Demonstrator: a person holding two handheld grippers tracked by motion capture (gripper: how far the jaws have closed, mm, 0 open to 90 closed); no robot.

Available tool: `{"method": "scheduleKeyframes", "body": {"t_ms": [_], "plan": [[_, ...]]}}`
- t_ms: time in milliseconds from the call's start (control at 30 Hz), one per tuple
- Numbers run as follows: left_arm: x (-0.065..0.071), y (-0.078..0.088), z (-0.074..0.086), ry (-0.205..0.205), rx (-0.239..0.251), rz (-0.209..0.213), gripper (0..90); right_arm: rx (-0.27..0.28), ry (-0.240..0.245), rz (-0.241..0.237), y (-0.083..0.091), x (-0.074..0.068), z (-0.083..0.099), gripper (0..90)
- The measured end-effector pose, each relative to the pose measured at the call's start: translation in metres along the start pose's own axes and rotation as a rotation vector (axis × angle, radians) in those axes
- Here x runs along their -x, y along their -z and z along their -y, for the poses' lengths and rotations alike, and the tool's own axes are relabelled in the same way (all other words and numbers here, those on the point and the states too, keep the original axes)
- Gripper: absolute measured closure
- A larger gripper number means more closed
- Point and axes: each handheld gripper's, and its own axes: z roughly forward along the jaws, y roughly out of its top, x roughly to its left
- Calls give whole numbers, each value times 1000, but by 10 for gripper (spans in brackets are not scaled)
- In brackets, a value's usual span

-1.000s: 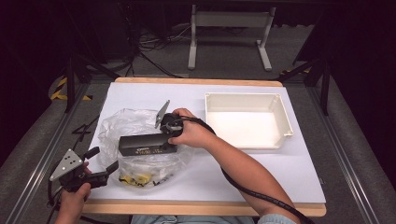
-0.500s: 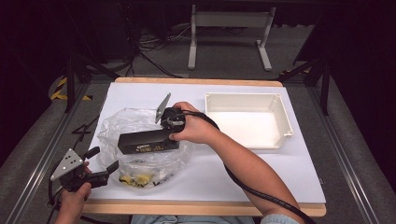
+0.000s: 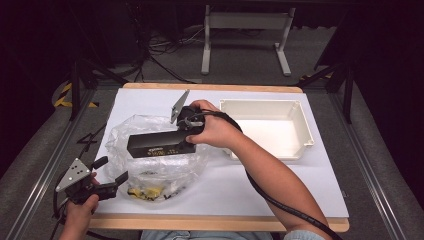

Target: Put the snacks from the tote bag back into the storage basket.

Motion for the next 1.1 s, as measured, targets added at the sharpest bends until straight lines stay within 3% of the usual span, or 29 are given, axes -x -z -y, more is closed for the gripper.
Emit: {"method": "scheduleKeyframes", "body": {"t_ms": [500, 867, 1100], "plan": [[-1, -7, -2, 1, -3, 12, 102, 20, 18, 32, 38, -5, 6, 435], [-1, -7, -1, -4, -13, 12, 102, 24, 22, 54, 67, -5, 28, 435], [-2, -4, 1, 1, -14, 1, 102, 35, 1, 76, 92, -3, 53, 435]]}}
